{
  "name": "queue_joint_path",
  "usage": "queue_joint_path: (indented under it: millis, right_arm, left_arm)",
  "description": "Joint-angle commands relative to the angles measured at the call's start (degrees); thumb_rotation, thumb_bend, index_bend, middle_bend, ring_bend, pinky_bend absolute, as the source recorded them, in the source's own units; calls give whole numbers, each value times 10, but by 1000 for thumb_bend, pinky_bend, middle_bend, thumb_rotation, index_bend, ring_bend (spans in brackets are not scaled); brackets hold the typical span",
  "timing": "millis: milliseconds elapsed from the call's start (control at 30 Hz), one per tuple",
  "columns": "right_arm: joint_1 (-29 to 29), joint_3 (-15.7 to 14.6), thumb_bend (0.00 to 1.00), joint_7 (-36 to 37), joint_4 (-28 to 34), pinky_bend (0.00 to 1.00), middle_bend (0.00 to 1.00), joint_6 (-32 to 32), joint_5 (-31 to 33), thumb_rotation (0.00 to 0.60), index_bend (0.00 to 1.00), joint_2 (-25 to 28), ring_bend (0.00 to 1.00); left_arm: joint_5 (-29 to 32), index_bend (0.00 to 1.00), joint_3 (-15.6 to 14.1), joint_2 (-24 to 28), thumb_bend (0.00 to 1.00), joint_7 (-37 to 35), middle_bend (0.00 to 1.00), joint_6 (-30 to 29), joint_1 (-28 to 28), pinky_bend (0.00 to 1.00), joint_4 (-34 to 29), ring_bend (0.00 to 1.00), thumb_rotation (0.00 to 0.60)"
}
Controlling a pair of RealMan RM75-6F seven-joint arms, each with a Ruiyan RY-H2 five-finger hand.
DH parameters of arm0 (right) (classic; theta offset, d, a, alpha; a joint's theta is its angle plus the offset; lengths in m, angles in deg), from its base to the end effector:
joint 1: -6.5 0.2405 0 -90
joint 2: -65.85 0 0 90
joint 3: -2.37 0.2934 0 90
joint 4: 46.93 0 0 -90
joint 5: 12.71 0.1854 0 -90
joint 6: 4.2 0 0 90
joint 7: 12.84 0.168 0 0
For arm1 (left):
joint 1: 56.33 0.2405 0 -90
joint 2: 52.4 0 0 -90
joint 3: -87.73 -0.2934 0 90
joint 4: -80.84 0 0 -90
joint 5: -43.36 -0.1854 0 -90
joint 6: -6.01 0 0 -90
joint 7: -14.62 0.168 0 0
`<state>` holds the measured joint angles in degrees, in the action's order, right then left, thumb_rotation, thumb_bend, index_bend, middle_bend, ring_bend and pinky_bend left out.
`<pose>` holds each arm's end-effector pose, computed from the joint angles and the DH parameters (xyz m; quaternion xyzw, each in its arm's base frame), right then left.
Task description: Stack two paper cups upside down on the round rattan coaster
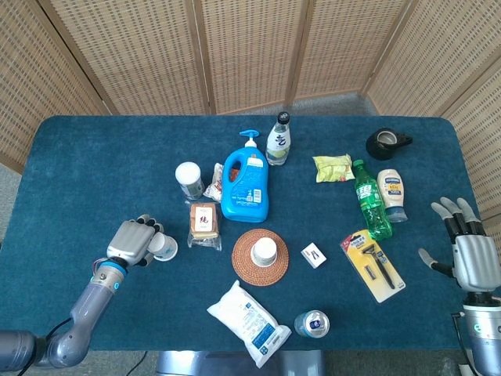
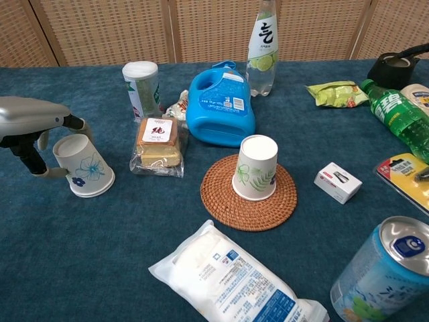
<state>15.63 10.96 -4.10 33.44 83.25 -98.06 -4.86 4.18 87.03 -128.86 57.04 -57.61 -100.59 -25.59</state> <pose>-0.3377 -0.2502 0.2008 0.5563 -0.3466 0.4707 0.5907 -0.2146 0.3371 0.0425 -0.7640 -0.3987 -0.1859 0.4719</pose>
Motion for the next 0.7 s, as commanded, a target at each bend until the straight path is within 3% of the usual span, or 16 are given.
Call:
queue_joint_path:
  millis: [33,333,700]
  right_arm:
    - [0,0,228,0,0,221,145,0,-1,600,155,0,0]
    - [0,-2,228,-2,1,221,145,0,-2,600,156,-1,0]
    - [0,-2,228,-4,3,222,146,-1,-2,600,156,-2,0]
  left_arm:
    - [-4,328,3,4,394,-5,289,-2,1,415,-4,181,600]
    - [-27,336,24,45,394,-35,295,-5,2,420,-58,187,600]
    - [-7,336,83,87,393,-73,295,44,-42,420,-135,187,600]
